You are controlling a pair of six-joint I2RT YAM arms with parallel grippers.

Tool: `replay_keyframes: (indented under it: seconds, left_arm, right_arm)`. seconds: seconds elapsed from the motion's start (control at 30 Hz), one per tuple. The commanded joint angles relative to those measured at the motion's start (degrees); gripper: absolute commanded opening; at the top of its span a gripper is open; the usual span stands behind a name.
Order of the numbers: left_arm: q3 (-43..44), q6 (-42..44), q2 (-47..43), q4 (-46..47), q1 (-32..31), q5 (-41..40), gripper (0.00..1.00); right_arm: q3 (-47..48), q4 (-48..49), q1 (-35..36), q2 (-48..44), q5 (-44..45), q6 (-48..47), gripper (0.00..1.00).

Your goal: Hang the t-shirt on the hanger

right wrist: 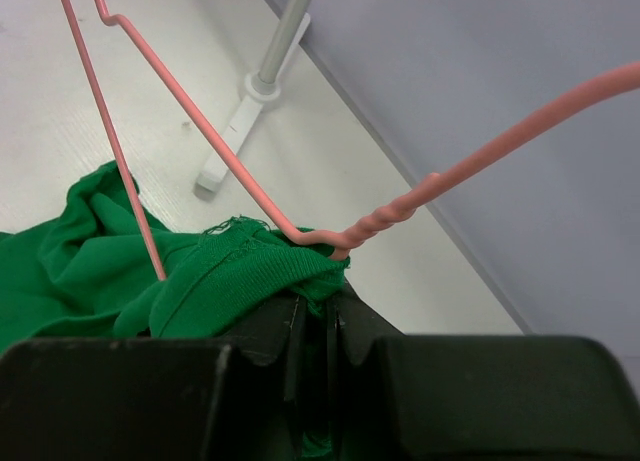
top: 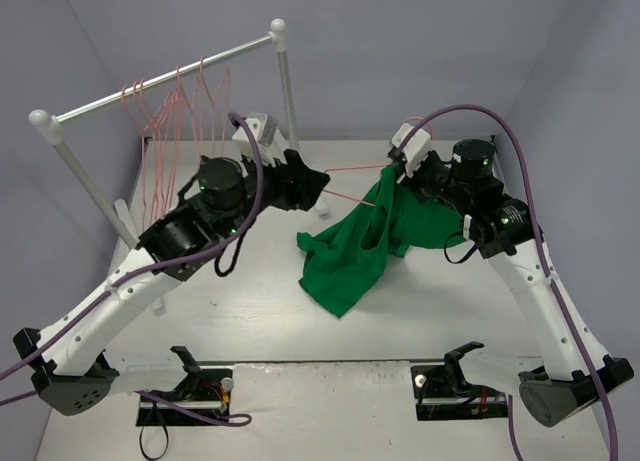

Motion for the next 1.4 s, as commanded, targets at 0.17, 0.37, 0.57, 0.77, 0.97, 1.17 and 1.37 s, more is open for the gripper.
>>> replay_keyframes:
  seconds: [0.17,0.37,0.57,0.77,0.97,1.17,1.37]
  left_arm:
    - [-3.92,-18.28,9.81,-1.20,-11.75,-19.68,0.61]
    - [-2.54,-24.24,14.69,-0.77,-12.22,-19.05,0.62]
    - [-1.20,-27.79,20.49,-2.61,-13.41,-18.16,0.62]
    - [-0.76,-30.78,24.07,-2.79,-13.68,-14.41,0.62]
    - [-0.58,-32.25,25.60,-3.78,-14.73,-12.77,0.62]
    - [-3.26,-32.70,23.23,-6.02,-14.72,-12.69,0.44]
    - [-7.19,-31.09,19.41,-8.29,-12.81,-14.99,0.11]
  right_arm:
    - [1.98,6.34,0.30,-0.19,3.48,-1.14,0.00]
    - [1.16,6.34,0.46,-1.02,4.08,-1.23,0.00]
    - [0.35,6.43,0.49,-1.40,4.25,-1.02,0.00]
    - [-0.04,6.52,0.63,-1.75,5.07,-0.96,0.00]
    - [-0.46,6.70,0.63,-1.66,6.59,-0.96,0.00]
    - [-1.09,7.05,0.63,-2.12,9.06,-1.05,0.00]
    - [-2.10,6.98,0.63,-3.45,9.24,-0.48,0.00]
